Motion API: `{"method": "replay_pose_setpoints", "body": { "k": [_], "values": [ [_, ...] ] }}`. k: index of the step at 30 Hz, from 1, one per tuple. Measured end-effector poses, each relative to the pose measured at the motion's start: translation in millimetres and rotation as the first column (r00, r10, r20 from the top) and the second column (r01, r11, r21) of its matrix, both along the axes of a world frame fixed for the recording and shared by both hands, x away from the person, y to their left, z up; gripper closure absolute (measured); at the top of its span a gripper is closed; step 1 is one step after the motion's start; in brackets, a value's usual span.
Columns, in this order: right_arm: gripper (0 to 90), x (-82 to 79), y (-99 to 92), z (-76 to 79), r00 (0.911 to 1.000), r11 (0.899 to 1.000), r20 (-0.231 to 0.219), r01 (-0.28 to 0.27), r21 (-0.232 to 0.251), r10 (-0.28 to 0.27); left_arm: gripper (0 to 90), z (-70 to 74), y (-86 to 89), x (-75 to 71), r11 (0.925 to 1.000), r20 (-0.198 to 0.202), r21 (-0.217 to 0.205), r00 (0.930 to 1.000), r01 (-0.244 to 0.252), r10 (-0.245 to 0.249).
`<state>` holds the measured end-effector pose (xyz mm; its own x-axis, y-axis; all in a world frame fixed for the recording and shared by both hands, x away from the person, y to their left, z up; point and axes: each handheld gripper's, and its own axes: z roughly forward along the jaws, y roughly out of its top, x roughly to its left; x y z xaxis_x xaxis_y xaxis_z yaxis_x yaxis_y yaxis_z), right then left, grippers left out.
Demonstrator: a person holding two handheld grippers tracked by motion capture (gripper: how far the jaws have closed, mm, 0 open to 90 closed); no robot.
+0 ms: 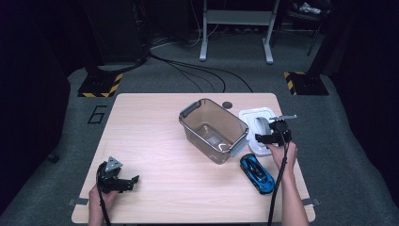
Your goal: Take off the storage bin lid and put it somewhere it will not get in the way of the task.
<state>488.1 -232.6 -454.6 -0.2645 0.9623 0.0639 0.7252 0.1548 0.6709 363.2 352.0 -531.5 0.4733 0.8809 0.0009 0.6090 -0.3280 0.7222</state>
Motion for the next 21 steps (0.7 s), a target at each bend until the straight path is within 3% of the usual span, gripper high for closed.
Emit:
{"method": "replay_pose_setpoints", "body": {
  "k": [9,21],
  "values": [
    [0.0,-21.2,5.0,8.3,0.9993,0.999,0.009,-0.036,-0.015,0.036,1.1,-0.1,0.1,0.2,1.0,0.002,0.0,1.0,0.0,0.0],
    [0.0,-45.2,17.6,15.9,0.9939,0.994,0.032,-0.105,-0.018,0.106,1.2,0.0,0.2,0.3,1.0,0.001,0.0,1.0,0.0,0.0]
  ]
}}
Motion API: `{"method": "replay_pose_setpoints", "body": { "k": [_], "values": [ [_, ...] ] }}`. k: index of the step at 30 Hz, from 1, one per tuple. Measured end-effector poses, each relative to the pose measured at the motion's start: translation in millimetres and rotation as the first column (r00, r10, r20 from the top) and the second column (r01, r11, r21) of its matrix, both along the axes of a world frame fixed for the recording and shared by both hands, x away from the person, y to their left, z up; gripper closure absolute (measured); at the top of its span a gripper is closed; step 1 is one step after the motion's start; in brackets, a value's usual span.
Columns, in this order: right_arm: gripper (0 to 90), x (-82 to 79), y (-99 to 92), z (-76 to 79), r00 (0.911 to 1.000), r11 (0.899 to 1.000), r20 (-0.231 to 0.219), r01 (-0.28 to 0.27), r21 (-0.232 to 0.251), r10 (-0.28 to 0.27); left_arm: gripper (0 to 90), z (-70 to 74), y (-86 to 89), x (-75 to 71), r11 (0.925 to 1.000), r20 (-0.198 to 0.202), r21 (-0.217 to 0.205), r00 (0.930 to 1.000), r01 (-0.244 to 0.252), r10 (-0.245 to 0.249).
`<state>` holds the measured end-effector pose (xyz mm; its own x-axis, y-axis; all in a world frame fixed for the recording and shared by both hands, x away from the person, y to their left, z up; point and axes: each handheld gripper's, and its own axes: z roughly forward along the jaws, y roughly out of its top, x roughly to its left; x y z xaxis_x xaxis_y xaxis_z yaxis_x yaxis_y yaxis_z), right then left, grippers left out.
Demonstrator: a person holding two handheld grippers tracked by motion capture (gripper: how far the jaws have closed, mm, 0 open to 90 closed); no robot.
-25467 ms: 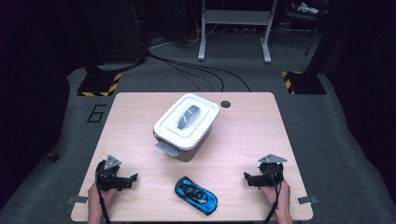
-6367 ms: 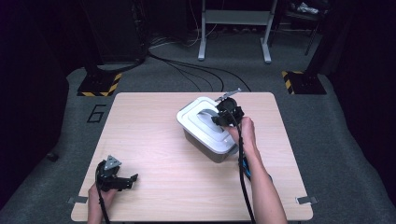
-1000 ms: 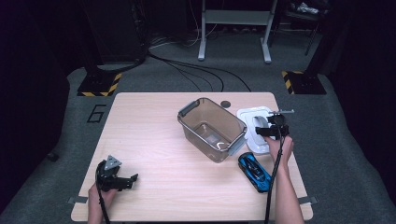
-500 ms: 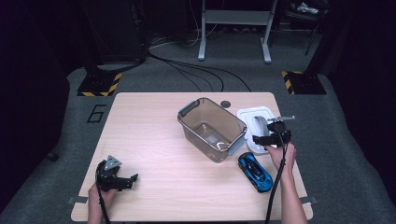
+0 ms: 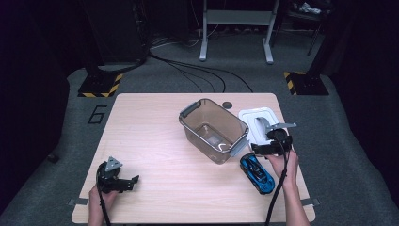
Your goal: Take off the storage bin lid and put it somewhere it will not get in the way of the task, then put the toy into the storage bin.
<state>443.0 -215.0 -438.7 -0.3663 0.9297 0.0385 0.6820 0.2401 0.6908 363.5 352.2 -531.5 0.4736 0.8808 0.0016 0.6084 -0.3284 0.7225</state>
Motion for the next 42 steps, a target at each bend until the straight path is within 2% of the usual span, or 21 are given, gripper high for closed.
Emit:
{"method": "replay_pose_setpoints", "body": {
  "k": [4,10,14,20,26,31,33,34,35,42],
  "values": [
    [0.0,-5.0,3.7,1.0,0.9999,1.0,0.007,-0.014,-0.003,0.014,1.2,0.0,0.0,-0.1,1.0,-0.001,-0.001,1.0,0.0,0.0],
    [0.0,-14.2,10.5,-2.8,0.9992,0.999,-0.011,-0.039,-0.012,0.039,1.2,0.0,-0.1,-0.1,1.0,0.001,0.0,1.0,0.001,-0.001],
    [0.4,-19.6,23.3,-10.3,0.9967,0.997,-0.042,-0.071,-0.021,0.07,1.2,0.0,-0.1,-0.1,1.0,0.002,0.0,1.0,0.0,0.0],
    [1.3,-21.9,40.0,-24.6,0.9926,0.993,-0.081,-0.096,-0.063,0.091,1.3,0.0,-0.1,-0.2,1.0,0.006,0.004,1.0,0.002,-0.002],
    [0.0,-20.0,46.7,-36.6,0.9895,0.99,-0.113,-0.102,-0.1,0.091,1.3,-0.1,-0.2,-0.3,1.0,0.001,0.0,1.0,0.001,-0.001],
    [0.0,-16.1,50.1,-45.3,0.9836,0.989,-0.151,-0.115,-0.098,0.099,1.3,-0.1,-0.2,-0.3,1.0,0.0,-0.001,1.0,0.0,0.0],
    [2.2,-15.4,50.9,-47.1,0.9834,0.989,-0.155,-0.11,-0.102,0.093,1.3,0.0,0.0,-0.1,1.0,0.001,0.0,1.0,0.0,0.0],
    [10.3,-14.5,51.4,-49.7,0.9825,0.988,-0.161,-0.11,-0.104,0.093,1.2,0.0,-0.1,-0.2,1.0,0.001,0.001,1.0,0.001,-0.001],
    [12.9,-14.1,51.2,-50.7,0.9824,0.988,-0.158,-0.115,-0.1,0.099,1.3,-0.1,-0.1,-0.1,1.0,0.002,0.0,1.0,0.001,-0.001],
    [22.9,-12.4,52.9,-52.8,0.9829,0.988,-0.162,-0.106,-0.114,0.087,1.2,-0.1,0.0,0.0,1.0,0.0,-0.001,1.0,0.001,-0.001]
  ]
}}
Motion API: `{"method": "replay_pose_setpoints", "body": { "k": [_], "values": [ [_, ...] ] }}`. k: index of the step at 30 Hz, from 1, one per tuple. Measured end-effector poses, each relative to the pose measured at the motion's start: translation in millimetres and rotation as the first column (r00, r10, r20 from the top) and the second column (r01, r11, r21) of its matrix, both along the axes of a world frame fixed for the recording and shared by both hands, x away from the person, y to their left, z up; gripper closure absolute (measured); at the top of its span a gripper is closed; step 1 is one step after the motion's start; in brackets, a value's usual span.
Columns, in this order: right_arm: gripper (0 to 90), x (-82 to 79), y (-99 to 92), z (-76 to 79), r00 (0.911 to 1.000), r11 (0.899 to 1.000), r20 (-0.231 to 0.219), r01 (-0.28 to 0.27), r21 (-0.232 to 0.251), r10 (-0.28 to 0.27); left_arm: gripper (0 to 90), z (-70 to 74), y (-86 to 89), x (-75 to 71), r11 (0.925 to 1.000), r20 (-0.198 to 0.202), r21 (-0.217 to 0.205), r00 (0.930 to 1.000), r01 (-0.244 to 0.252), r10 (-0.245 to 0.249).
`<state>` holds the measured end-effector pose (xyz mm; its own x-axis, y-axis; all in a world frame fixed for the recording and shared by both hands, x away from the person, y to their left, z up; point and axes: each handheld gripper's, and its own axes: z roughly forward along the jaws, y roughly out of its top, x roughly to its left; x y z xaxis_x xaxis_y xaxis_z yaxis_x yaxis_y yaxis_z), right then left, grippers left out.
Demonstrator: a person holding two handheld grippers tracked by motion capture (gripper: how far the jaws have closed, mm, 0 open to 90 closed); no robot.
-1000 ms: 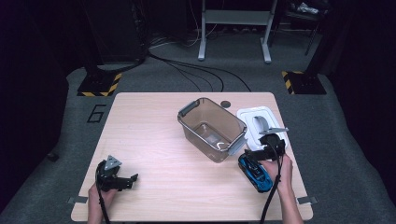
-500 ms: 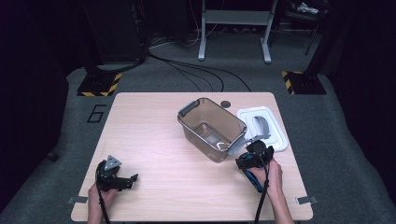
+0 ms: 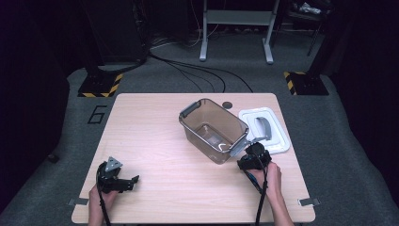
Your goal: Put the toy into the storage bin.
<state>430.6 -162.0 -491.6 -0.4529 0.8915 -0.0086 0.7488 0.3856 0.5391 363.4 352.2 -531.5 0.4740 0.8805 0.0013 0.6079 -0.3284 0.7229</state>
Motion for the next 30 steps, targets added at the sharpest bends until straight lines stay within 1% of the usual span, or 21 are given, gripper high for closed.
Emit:
{"method": "replay_pose_setpoints", "body": {
  "k": [8,12,13,19,20,21,23,24,25,30],
  "values": [
    [23.6,0.0,0.8,0.6,1.0,1.0,-0.002,0.002,-0.012,-0.002,1.2,0.0,0.1,0.0,1.0,0.0,0.0,1.0,0.0,0.0],
    [23.7,-1.5,-1.1,1.8,1.0,1.0,0.0,-0.003,-0.001,0.003,1.2,0.0,0.1,0.1,1.0,0.002,0.0,1.0,0.0,0.0],
    [23.8,-2.5,-1.6,2.7,1.0,1.0,0.004,0.004,0.001,-0.004,1.2,0.0,0.0,0.0,1.0,0.0,0.0,1.0,0.0,0.0],
    [24.0,-9.0,-7.5,13.6,0.9992,0.999,0.041,-0.003,0.034,0.001,1.2,0.0,0.0,0.0,1.0,0.0,0.0,1.0,0.0,0.0],
    [24.0,-11.1,-7.6,15.7,0.9988,0.999,0.048,0.008,0.039,-0.01,1.2,0.0,0.1,0.0,1.0,0.0,0.0,1.0,0.0,0.0],
    [24.0,-12.9,-8.5,17.5,0.9977,0.999,0.067,0.009,0.04,-0.011,1.2,0.0,0.1,0.0,1.0,0.0,0.0,1.0,0.0,0.0],
    [24.0,-16.5,-10.7,21.2,0.9958,0.999,0.09,0.009,0.05,-0.013,1.2,0.0,0.1,0.1,1.0,0.002,0.0,1.0,0.001,-0.001],
    [24.0,-18.8,-11.3,23.3,0.9949,0.998,0.098,0.021,0.057,-0.026,1.3,0.0,0.0,0.0,1.0,0.0,0.0,1.0,0.0,0.0],
    [24.0,-20.4,-12.8,25.2,0.9938,0.998,0.109,0.016,0.061,-0.023,1.2,0.0,0.0,0.0,1.0,0.0,0.0,1.0,0.0,0.0],
    [24.1,-30.5,-19.5,37.3,0.9877,0.996,0.152,0.026,0.085,-0.038,1.2,0.0,0.0,0.0,1.0,0.0,0.0,1.0,0.0,0.0]
  ]
}}
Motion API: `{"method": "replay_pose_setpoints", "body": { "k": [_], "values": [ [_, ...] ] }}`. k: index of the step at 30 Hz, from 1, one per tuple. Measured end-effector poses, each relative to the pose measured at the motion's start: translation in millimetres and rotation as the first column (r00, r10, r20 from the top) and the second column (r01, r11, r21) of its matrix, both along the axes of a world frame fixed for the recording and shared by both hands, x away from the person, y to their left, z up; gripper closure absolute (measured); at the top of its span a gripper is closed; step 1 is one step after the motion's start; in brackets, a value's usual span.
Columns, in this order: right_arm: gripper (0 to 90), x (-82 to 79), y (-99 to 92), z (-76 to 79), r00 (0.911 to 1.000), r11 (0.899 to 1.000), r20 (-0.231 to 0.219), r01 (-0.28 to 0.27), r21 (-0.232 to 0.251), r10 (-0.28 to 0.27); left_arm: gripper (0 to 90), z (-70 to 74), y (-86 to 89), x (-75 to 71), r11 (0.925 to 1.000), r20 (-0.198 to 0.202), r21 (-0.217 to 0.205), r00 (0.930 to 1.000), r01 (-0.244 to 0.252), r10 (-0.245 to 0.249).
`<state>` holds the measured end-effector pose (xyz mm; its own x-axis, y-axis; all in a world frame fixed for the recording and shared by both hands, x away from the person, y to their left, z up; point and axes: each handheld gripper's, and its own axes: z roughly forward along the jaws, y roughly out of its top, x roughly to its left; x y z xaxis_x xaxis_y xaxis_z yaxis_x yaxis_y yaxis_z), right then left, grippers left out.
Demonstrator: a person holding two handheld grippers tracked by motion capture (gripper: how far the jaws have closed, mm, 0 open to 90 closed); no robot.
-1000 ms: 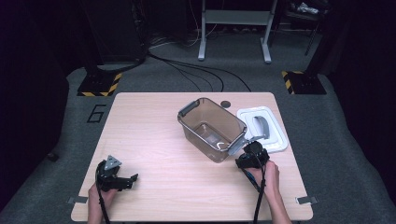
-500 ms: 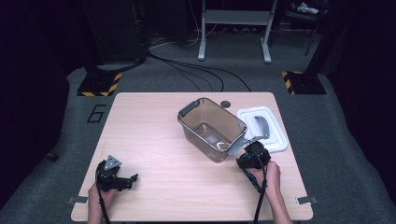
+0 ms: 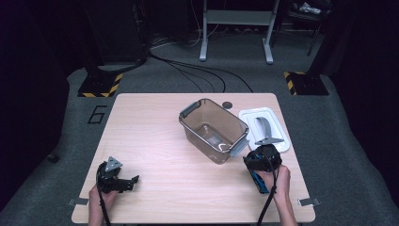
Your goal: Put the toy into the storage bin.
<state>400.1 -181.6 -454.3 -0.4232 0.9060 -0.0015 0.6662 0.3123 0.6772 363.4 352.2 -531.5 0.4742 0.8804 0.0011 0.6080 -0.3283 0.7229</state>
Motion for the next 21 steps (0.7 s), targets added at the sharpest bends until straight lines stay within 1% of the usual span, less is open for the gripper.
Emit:
{"method": "replay_pose_setpoints", "body": {
  "k": [3,4,11,16,21],
  "values": [
    [24.1,-7.1,-5.3,8.6,0.9996,1.0,0.024,0.015,0.022,-0.016,1.2,0.0,-0.1,0.0,1.0,0.001,0.0,1.0,0.0,0.0],
    [24.1,-7.1,-5.3,8.6,0.9996,1.0,0.024,0.015,0.022,-0.016,1.2,0.0,-0.1,0.0,1.0,0.0,0.0,1.0,-0.001,0.001],
    [24.1,-15.1,-16.0,24.2,0.9967,0.999,0.079,0.018,0.043,-0.021,1.2,0.0,-0.1,0.0,1.0,0.001,0.0,1.0,-0.001,0.001],
    [24.1,-14.9,-19.5,31.3,0.9943,0.998,0.1,0.033,0.059,-0.039,1.3,0.0,-0.1,-0.1,1.0,0.0,-0.001,1.0,-0.001,0.001],
    [24.1,-12.0,-22.4,37.0,0.9927,0.997,0.112,0.038,0.064,-0.045,1.2,0.0,-0.1,-0.2,1.0,-0.001,0.0,1.0,0.0,0.0]
  ]
}}
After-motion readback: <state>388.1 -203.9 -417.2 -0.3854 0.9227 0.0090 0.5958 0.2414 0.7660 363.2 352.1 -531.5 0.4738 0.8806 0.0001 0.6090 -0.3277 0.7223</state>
